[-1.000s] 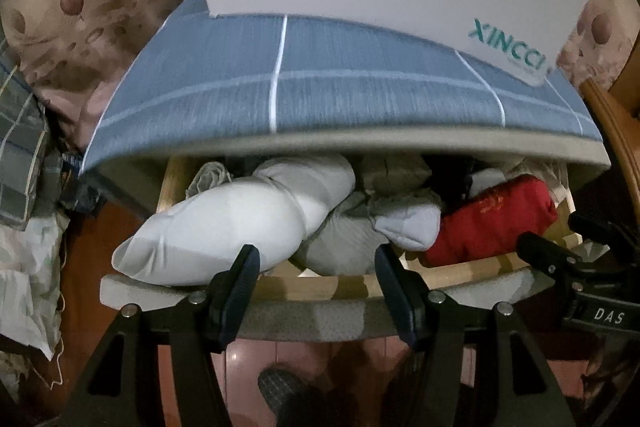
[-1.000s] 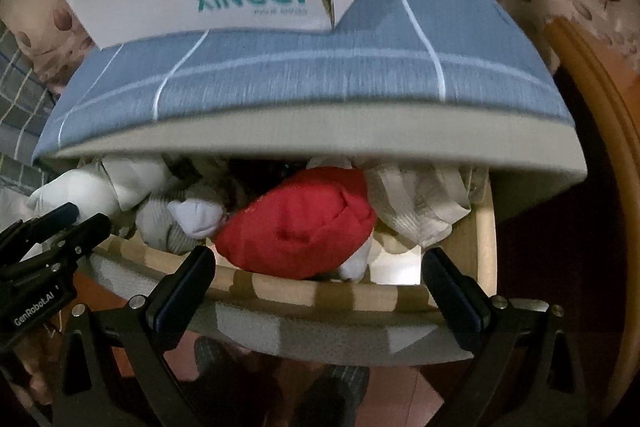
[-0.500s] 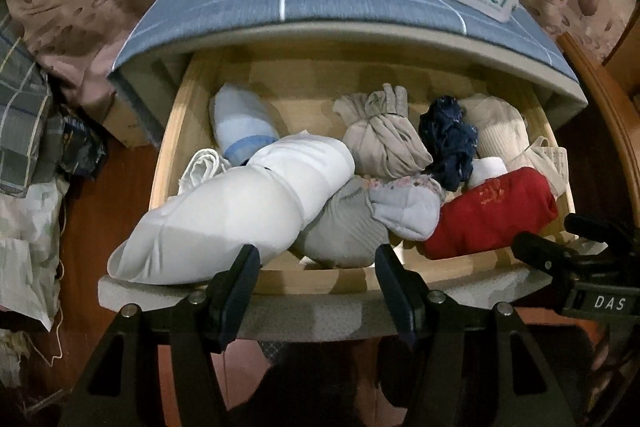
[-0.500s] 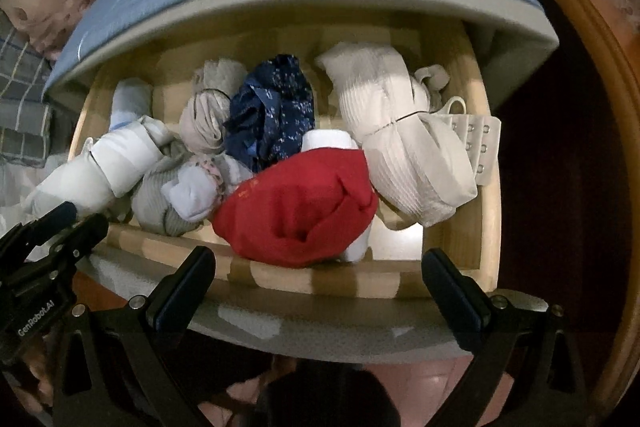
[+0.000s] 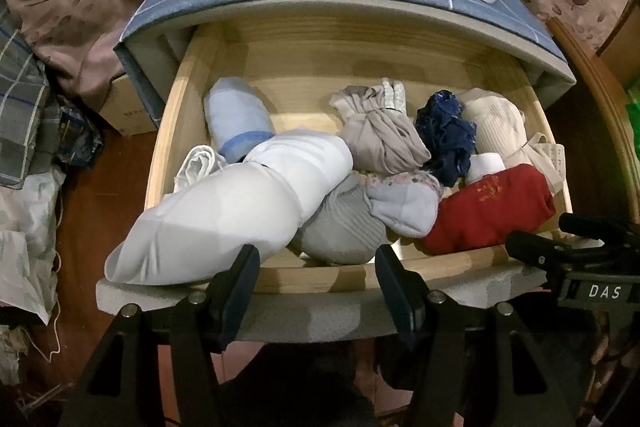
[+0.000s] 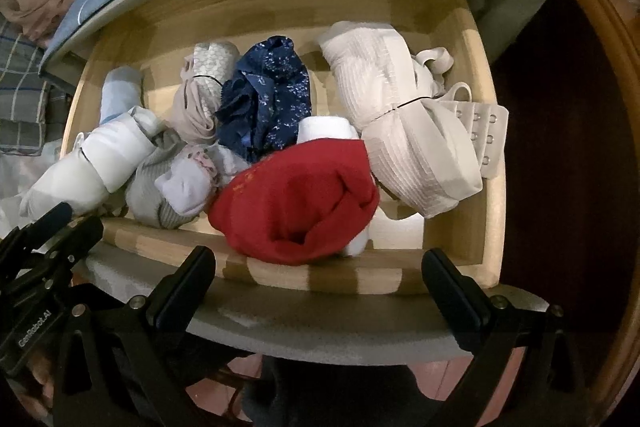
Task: Take underwear out of drawer
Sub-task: 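Move both tools toward the open drawer of rolled underwear, then close the left gripper on the large rolled white garment in the drawer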
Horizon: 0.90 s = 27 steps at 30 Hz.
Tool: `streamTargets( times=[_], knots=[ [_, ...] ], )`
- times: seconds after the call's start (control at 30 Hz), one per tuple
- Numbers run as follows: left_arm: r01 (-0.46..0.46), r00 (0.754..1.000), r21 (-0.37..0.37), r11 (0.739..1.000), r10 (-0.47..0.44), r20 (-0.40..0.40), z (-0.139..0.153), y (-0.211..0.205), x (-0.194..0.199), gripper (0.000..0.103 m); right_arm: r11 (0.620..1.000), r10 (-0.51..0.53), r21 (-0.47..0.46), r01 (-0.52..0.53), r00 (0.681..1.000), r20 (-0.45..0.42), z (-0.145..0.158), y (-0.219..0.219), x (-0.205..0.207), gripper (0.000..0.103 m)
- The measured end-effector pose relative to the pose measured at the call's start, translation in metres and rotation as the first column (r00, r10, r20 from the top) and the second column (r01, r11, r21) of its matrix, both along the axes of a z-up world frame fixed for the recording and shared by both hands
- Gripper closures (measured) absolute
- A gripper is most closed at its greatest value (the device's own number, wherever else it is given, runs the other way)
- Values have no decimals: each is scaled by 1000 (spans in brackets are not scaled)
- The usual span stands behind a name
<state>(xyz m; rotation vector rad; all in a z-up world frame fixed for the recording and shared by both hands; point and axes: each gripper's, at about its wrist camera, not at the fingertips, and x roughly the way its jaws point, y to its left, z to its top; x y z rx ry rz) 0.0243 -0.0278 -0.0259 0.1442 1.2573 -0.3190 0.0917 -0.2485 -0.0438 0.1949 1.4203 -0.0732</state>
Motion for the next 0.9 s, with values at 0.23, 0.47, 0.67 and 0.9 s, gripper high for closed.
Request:
streamTargets(
  times=[0.23, 0.47, 0.67, 0.9],
  knots=[
    [5, 1000, -68, 998, -4, 12, 16, 13, 6, 42, 998, 18, 51, -22, 997, 80, 6, 5, -20, 1],
    [-22, 998, -83, 996, 27, 60, 49, 39, 27, 42, 998, -10, 58, 1, 988, 151, 28, -5, -22, 1],
    [4, 1000, -85, 996, -3, 4, 50, 49, 51, 42, 997, -29, 74, 19, 991, 134, 23, -5, -21, 1],
    [82, 994, -47, 996, -85, -65, 41, 41, 63, 42, 998, -23, 55, 17, 993, 115, 26, -10, -22, 1]
  ],
)
